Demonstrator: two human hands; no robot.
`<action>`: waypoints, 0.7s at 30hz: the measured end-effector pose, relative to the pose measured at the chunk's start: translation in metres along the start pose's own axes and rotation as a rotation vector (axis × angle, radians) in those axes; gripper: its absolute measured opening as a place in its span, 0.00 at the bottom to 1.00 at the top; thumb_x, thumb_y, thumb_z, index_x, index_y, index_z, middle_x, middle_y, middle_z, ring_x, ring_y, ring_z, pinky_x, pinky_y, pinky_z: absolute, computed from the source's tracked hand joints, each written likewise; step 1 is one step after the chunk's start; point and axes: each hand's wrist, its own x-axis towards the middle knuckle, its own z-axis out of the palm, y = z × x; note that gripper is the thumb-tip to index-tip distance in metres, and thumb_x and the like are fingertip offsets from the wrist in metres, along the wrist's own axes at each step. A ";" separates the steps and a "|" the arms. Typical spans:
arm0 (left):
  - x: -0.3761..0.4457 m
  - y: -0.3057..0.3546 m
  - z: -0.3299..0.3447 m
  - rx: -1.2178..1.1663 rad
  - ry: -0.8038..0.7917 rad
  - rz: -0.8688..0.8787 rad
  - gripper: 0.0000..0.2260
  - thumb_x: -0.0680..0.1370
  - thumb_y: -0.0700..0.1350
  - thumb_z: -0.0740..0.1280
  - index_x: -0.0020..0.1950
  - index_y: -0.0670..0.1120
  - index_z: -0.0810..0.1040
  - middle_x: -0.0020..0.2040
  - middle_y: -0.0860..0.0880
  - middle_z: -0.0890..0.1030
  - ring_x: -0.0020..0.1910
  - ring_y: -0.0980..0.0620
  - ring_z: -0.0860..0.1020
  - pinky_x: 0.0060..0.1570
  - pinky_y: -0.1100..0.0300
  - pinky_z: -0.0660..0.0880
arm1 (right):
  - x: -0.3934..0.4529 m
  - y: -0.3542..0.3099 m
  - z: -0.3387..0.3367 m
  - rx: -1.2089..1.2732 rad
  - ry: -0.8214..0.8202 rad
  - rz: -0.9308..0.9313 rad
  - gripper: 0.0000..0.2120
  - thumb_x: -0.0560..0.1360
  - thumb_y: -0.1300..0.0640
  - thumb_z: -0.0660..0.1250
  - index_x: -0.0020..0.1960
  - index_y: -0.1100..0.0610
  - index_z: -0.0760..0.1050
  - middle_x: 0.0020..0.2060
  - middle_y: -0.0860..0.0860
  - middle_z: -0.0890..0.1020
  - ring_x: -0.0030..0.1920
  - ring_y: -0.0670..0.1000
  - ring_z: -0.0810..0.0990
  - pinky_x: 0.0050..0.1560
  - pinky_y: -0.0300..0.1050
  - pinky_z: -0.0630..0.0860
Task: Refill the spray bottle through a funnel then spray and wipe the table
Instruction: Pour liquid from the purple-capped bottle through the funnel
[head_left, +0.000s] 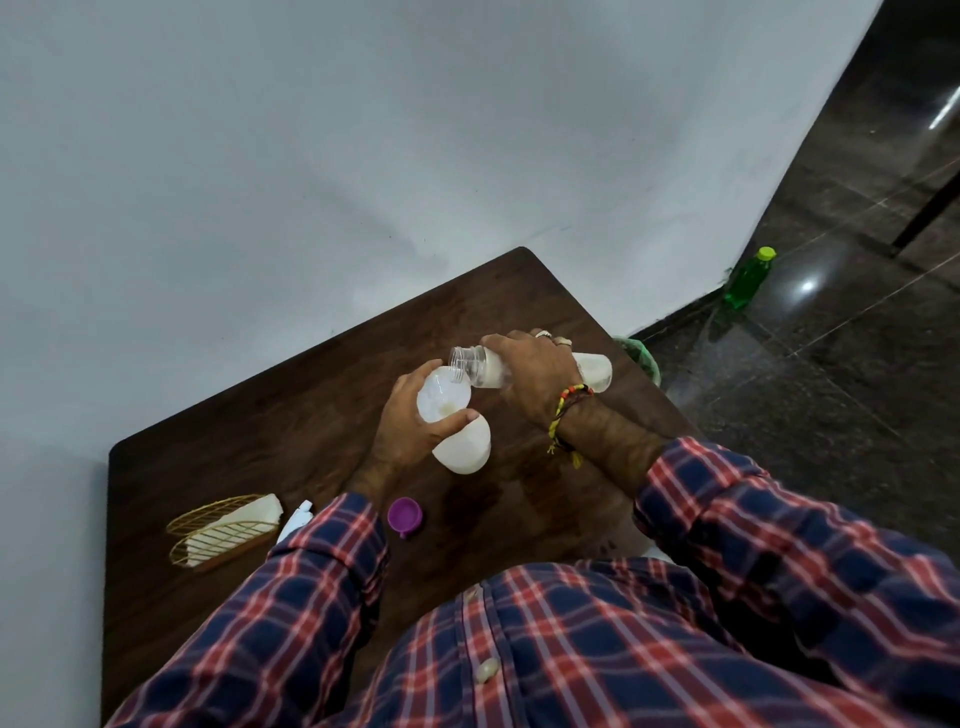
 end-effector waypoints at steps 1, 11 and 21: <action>-0.001 0.000 0.000 -0.001 0.007 0.000 0.38 0.66 0.61 0.76 0.72 0.52 0.67 0.67 0.50 0.72 0.61 0.53 0.72 0.60 0.57 0.73 | -0.001 0.000 0.001 0.008 0.002 0.001 0.26 0.72 0.56 0.68 0.69 0.47 0.69 0.60 0.50 0.78 0.61 0.58 0.75 0.62 0.59 0.70; -0.003 0.007 0.002 0.023 0.034 0.021 0.37 0.67 0.56 0.77 0.72 0.48 0.68 0.67 0.48 0.72 0.62 0.50 0.73 0.58 0.61 0.70 | -0.001 -0.002 -0.003 -0.208 0.028 -0.122 0.27 0.73 0.57 0.69 0.70 0.48 0.66 0.62 0.53 0.76 0.64 0.59 0.72 0.68 0.60 0.63; -0.002 0.007 0.007 0.042 0.034 0.005 0.37 0.67 0.58 0.76 0.72 0.50 0.67 0.69 0.49 0.71 0.64 0.49 0.72 0.62 0.56 0.71 | -0.002 -0.002 0.000 -0.291 0.073 -0.158 0.26 0.74 0.59 0.68 0.70 0.48 0.67 0.62 0.53 0.76 0.65 0.60 0.71 0.67 0.60 0.64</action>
